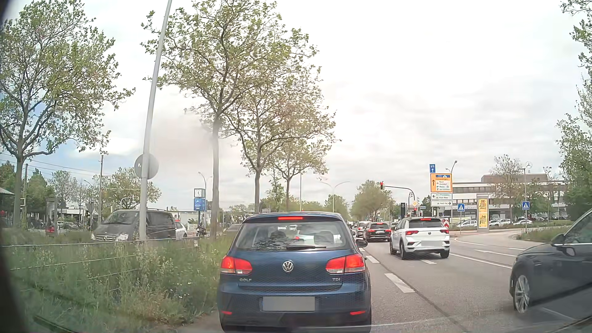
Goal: Follow the waypoints while adhering to traffic rules and regulations
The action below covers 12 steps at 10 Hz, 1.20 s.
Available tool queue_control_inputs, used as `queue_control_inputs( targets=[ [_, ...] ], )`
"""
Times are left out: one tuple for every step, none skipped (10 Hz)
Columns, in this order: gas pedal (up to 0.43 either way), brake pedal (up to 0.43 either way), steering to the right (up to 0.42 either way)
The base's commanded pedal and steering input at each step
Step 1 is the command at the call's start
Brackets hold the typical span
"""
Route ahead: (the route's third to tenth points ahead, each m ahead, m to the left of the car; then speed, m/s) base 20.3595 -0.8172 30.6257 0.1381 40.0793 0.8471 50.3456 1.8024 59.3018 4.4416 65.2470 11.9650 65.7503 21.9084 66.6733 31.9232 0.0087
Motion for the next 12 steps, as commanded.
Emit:
queue_control_inputs(
  targets=[
    [0.0,0.256,0.008],
    [0.0,0.262,0.008],
    [0.0,0.256,0.008],
    [0.0,0.262,0.008],
    [0.0,0.256,0.008],
    [0.0,0.256,0.008],
    [0.0,0.262,0.008],
    [0.0,0.262,0.008],
    [0.0,0.262,0.008],
    [0.0,0.262,0.008],
    [0.0,0.262,0.008],
    [0.0,0.262,0.008]
  ],
)
